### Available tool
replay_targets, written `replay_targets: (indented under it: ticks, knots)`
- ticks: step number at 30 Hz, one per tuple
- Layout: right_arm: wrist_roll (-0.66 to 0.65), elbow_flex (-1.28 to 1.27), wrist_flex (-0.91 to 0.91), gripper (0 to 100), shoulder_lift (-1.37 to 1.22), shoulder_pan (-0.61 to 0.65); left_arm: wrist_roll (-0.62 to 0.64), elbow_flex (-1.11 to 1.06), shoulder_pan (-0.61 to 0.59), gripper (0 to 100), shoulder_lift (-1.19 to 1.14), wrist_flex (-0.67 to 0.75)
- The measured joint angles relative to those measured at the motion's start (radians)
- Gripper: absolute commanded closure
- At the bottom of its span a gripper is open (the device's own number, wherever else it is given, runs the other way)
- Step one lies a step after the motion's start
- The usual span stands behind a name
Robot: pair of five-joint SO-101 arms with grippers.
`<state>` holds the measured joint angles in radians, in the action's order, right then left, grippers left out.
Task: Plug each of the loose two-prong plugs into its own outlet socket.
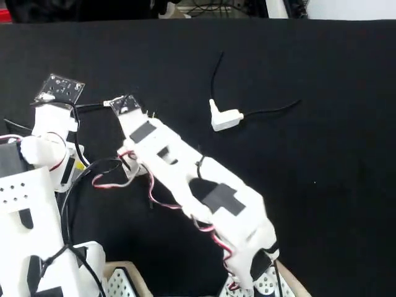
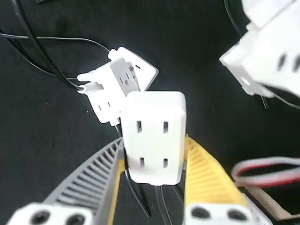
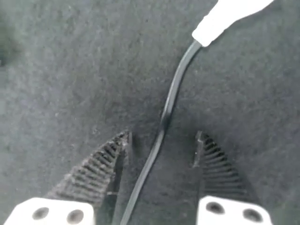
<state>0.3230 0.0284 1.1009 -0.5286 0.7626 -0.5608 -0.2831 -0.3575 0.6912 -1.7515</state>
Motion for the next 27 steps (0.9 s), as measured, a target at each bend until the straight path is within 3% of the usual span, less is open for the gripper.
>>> replay_targets:
  ticks: [6,17,23,27]
  knots:
    - [0.0,0.265,0.19,99.0,-0.172,-0.026,0.0,0.0,0.0,97,0.025,-0.002]
    - [-0.014,0.509,0.408,98.7,-0.311,-0.068,0.0,0.0,0.0,97,0.035,-0.002]
    - [-0.195,0.497,0.591,98.7,-0.236,-0.08,-0.011,-0.048,0.0,97,0.037,-0.002]
    - [-0.327,0.427,0.623,98.7,-0.107,-0.198,-0.017,-0.069,0.0,97,0.037,0.002]
